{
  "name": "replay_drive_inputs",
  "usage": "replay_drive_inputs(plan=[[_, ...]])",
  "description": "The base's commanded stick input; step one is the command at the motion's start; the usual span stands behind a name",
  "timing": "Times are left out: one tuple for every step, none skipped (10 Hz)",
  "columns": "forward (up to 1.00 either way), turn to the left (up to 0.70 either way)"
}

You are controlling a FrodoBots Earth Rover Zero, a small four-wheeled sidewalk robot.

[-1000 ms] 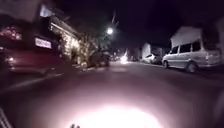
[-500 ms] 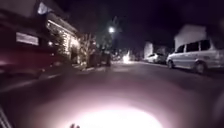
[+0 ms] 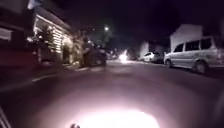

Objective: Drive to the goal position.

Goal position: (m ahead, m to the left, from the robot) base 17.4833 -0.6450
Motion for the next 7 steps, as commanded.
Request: replay_drive_inputs(plan=[[1.00, 0.00], [1.00, 0.00], [1.00, 0.00], [1.00, 0.00], [1.00, 0.00], [1.00, 0.00], [1.00, 0.00]])
